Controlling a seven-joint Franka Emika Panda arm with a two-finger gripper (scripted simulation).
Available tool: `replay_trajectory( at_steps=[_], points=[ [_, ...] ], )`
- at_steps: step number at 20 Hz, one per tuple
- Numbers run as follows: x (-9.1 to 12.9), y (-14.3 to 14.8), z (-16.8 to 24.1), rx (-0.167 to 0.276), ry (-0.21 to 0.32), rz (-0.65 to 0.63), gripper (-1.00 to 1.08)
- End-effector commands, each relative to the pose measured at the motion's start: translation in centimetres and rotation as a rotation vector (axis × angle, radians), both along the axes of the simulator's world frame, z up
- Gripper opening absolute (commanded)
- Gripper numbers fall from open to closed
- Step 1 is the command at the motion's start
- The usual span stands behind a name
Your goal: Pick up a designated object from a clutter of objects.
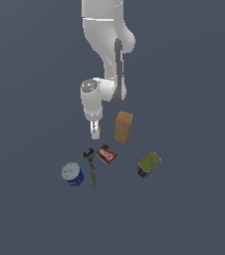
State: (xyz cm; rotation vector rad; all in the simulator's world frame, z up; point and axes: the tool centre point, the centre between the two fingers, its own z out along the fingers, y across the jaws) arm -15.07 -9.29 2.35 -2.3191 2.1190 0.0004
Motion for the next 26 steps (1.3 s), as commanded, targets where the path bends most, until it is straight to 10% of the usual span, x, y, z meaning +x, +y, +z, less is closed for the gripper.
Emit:
replay_trajectory(
  at_steps=[1,26],
  points=[
    [0.0,0.1,0.3,0.000,-0.001,0.000,-1.00],
    [0.1,3.0,14.5,-0.005,0.000,-0.002,-1.00]
  ],
)
